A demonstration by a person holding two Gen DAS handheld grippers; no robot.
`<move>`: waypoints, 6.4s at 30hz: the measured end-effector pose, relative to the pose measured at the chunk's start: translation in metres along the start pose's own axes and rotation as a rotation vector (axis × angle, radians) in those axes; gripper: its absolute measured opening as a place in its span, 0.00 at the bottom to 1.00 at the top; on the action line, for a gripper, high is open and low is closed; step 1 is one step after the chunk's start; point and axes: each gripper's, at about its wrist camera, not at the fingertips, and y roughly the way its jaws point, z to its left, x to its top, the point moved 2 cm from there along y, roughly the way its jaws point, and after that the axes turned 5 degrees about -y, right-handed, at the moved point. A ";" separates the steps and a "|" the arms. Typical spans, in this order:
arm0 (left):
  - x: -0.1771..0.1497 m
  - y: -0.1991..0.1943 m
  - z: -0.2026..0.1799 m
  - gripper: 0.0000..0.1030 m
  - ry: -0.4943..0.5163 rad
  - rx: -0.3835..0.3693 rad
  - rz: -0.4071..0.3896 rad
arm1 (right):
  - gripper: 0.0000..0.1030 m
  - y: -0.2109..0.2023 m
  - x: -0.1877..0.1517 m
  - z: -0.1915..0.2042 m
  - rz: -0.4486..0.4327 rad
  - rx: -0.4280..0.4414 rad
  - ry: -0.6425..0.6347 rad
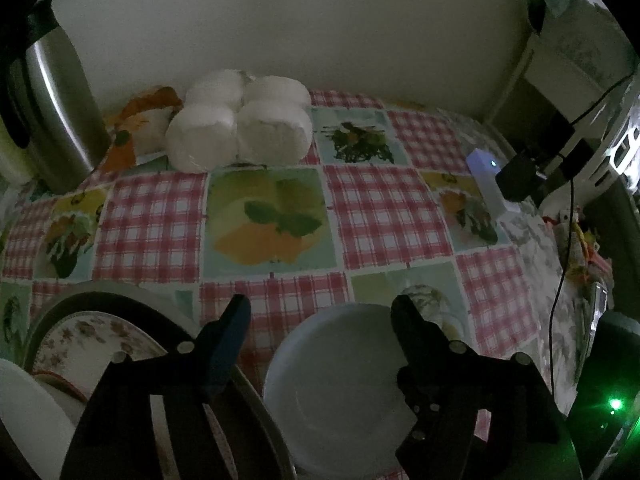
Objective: Organize plates and bowls
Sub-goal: 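Close both tools on the rim of the round white bowl, then lift the round white bowl with both tools and carry it over the basin, then lower the round white bowl onto the square bowl in the basin, then open both tools and release the round white bowl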
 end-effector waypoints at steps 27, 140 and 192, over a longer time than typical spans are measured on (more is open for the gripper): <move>-0.032 0.036 -0.027 0.21 0.063 -0.083 0.163 | 0.57 0.001 -0.008 -0.066 -0.020 0.055 0.181; -0.042 -0.185 0.188 0.17 -0.295 -0.133 -0.158 | 0.18 -0.129 -0.015 0.195 -0.156 0.279 -0.110; -0.046 -0.147 0.215 0.65 -0.433 0.001 -0.031 | 0.62 -0.114 -0.010 0.177 -0.140 0.249 -0.129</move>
